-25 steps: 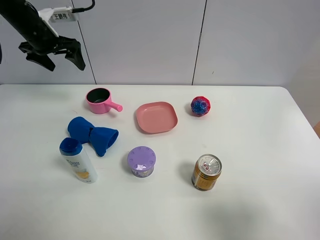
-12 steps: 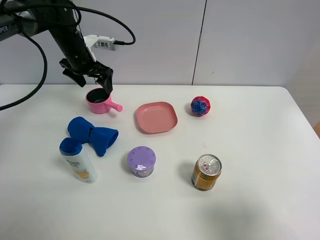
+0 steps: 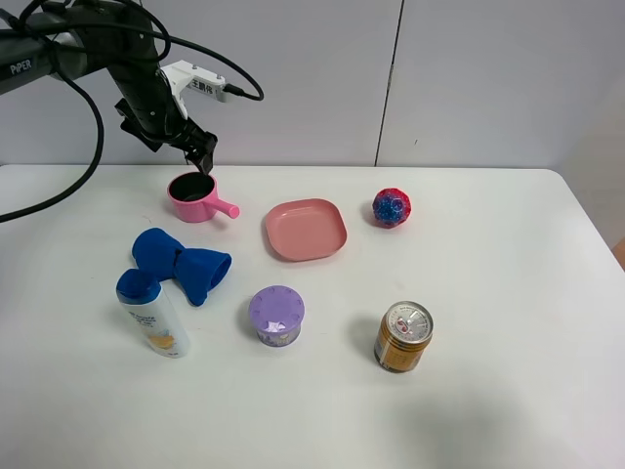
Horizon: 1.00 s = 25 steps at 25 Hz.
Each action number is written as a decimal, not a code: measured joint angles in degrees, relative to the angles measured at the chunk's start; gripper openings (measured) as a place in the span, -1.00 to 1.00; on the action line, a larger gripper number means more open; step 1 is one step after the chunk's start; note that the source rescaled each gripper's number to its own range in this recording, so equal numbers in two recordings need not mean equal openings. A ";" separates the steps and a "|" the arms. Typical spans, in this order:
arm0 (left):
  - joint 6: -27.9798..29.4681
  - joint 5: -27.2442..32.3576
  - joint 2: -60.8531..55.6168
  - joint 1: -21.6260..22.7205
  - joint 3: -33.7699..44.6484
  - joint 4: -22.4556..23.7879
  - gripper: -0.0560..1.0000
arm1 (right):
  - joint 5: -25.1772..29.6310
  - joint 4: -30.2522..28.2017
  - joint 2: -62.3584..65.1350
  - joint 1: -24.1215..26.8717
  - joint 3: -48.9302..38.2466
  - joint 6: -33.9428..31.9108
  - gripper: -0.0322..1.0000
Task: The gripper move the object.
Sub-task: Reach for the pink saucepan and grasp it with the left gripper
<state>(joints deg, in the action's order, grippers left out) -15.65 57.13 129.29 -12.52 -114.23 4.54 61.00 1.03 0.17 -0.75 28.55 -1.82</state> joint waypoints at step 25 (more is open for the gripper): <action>-0.62 -2.11 11.16 6.84 0.00 -3.92 0.72 | -0.02 0.00 0.00 0.00 0.00 0.00 1.00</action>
<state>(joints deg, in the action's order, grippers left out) -16.28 55.01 140.44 -5.68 -114.23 0.62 60.98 1.03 0.17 -0.75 28.55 -1.82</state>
